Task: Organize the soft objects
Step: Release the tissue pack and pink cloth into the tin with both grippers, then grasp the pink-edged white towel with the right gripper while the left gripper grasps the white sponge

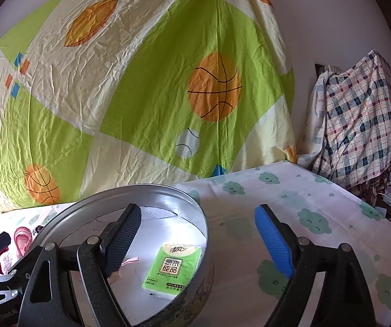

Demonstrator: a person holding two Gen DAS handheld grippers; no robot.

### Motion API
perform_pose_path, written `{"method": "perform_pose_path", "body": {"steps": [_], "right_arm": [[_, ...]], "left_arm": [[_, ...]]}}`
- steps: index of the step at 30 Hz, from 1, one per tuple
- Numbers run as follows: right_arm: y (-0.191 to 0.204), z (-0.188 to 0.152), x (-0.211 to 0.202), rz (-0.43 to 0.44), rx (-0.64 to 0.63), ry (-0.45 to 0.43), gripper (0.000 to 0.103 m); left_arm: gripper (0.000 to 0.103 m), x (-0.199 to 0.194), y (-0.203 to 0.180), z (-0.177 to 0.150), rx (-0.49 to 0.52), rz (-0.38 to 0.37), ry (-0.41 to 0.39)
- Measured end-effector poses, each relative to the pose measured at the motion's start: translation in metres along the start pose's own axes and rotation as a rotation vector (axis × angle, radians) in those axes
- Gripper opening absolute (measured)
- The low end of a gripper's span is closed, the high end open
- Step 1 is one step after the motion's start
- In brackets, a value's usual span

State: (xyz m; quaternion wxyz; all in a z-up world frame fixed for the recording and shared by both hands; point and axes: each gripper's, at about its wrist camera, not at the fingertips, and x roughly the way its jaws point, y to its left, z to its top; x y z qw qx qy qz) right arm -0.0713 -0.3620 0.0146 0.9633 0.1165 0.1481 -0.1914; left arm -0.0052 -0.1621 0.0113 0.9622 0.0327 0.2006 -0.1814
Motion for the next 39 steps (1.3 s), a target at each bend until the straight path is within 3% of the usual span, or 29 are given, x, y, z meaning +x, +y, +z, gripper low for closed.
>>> {"method": "perform_pose_path", "body": {"steps": [12, 39], "right_arm": [[0.007, -0.003, -0.014, -0.039, -0.017, -0.049, 0.087], [0.031, -0.013, -0.058, -0.09, -0.014, -0.154, 0.087]], "left_arm": [[0.103, -0.01, 0.024, -0.009, -0.022, 0.042, 0.012], [0.103, -0.028, 0.076, -0.023, -0.109, 0.045, 0.028]]}}
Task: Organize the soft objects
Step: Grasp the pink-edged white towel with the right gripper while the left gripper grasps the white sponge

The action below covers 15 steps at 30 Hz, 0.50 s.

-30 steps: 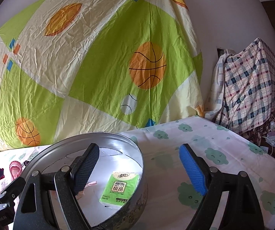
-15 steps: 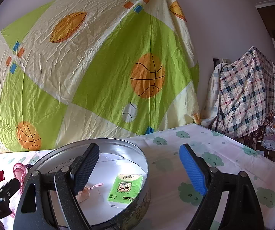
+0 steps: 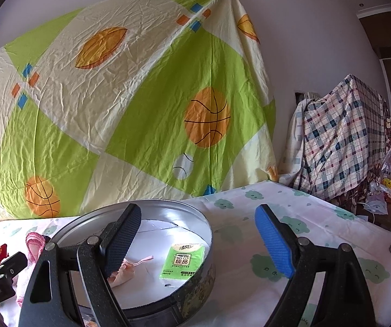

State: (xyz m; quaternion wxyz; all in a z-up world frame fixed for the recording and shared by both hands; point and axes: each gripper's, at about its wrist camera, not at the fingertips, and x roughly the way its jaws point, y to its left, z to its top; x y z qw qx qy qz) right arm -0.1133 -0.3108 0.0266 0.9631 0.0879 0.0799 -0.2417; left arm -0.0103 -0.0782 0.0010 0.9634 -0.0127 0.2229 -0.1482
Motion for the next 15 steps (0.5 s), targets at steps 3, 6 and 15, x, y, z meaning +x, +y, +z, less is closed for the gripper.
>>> {"method": "perform_pose_path", "body": {"steps": [3, 6, 15], "right_arm": [[0.008, -0.001, -0.008, 0.005, -0.021, -0.012, 0.087], [0.016, -0.003, -0.014, 0.013, -0.036, -0.02, 0.087], [0.048, -0.012, -0.032, 0.109, -0.053, 0.008, 0.087]], "left_arm": [[0.103, -0.002, 0.005, -0.001, -0.003, 0.002, -0.002], [0.103, -0.003, 0.011, -0.001, -0.013, 0.001, 0.0], [0.103, -0.007, 0.033, -0.002, -0.029, 0.023, 0.002]]}}
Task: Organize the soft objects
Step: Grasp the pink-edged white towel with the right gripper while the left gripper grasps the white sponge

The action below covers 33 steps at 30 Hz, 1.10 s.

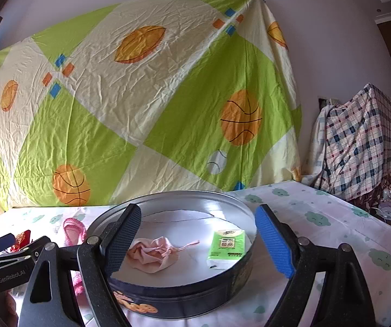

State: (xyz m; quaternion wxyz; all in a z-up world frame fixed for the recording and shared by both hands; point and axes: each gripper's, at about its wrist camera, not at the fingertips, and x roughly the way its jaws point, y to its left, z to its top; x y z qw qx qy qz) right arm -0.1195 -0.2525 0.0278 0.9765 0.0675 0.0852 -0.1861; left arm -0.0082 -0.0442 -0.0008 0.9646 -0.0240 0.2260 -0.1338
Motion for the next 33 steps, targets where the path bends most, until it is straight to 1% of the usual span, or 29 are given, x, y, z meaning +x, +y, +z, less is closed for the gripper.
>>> {"method": "perform_pose_path", "body": {"steps": [6, 9, 12, 16, 19, 24, 28, 31, 33], "right_arm": [[0.028, -0.005, -0.005, 0.061, -0.018, 0.02, 0.087], [0.04, -0.008, -0.005, 0.099, -0.019, 0.048, 0.087], [0.053, -0.011, -0.006, 0.13, -0.023, 0.067, 0.087], [0.072, -0.016, -0.005, 0.189, -0.03, 0.117, 0.087], [0.091, -0.02, -0.003, 0.22, -0.061, 0.151, 0.087], [0.13, -0.024, 0.004, 0.31, -0.15, 0.176, 0.087], [0.168, -0.033, 0.024, 0.35, -0.262, 0.265, 0.087], [0.187, -0.04, 0.042, 0.354, -0.32, 0.353, 0.087], [0.194, -0.045, 0.055, 0.33, -0.343, 0.418, 0.087]], "left_arm": [[0.103, -0.002, 0.024, 0.0, -0.033, 0.024, 0.011], [0.103, -0.004, 0.038, -0.001, -0.05, 0.033, 0.013], [0.103, -0.006, 0.056, -0.003, -0.091, 0.032, 0.024], [0.103, -0.008, 0.077, -0.004, -0.126, 0.061, 0.031], [0.103, -0.012, 0.091, -0.004, -0.129, 0.084, 0.032], [0.103, -0.023, 0.119, -0.004, -0.129, 0.141, 0.047], [0.103, -0.033, 0.15, -0.006, -0.162, 0.167, 0.076], [0.103, -0.041, 0.171, -0.01, -0.182, 0.192, 0.096], [0.103, -0.046, 0.181, -0.013, -0.184, 0.211, 0.107]]}}
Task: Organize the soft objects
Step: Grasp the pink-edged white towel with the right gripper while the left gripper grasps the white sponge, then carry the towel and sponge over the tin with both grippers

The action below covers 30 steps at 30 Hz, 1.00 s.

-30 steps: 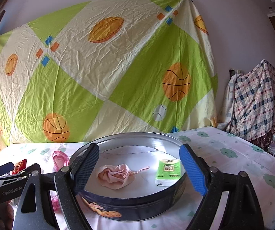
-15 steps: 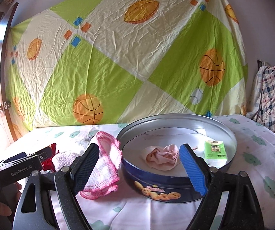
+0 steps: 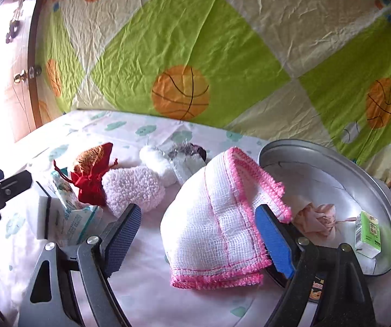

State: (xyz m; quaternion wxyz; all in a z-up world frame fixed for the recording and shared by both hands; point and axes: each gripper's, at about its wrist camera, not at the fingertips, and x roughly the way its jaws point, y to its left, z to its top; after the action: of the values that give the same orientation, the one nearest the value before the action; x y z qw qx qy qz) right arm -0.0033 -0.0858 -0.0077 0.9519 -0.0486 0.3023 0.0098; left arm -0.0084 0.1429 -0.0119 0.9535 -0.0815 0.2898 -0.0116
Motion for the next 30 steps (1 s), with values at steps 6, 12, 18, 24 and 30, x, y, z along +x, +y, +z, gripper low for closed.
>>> {"method": "perform_pose_path", "body": {"steps": [6, 12, 18, 24, 30], "right_arm": [[-0.002, -0.003, 0.045, 0.009, 0.013, 0.22, 0.084], [-0.011, -0.008, 0.052, 0.047, 0.067, 0.255, 0.048], [-0.019, -0.006, 0.021, 0.285, 0.103, 0.095, 0.026], [-0.015, -0.009, -0.016, 0.284, 0.067, -0.074, 0.026], [-0.016, -0.007, -0.03, 0.266, 0.057, -0.132, 0.026]], "left_arm": [[0.103, -0.001, 0.016, -0.005, 0.037, 0.008, 0.049], [0.103, 0.002, 0.002, -0.009, 0.086, -0.043, 0.094], [0.102, 0.015, -0.015, -0.012, 0.105, -0.056, 0.146], [0.07, 0.034, -0.018, -0.013, 0.104, -0.009, 0.223], [0.055, 0.035, -0.012, -0.013, 0.073, -0.024, 0.228]]}}
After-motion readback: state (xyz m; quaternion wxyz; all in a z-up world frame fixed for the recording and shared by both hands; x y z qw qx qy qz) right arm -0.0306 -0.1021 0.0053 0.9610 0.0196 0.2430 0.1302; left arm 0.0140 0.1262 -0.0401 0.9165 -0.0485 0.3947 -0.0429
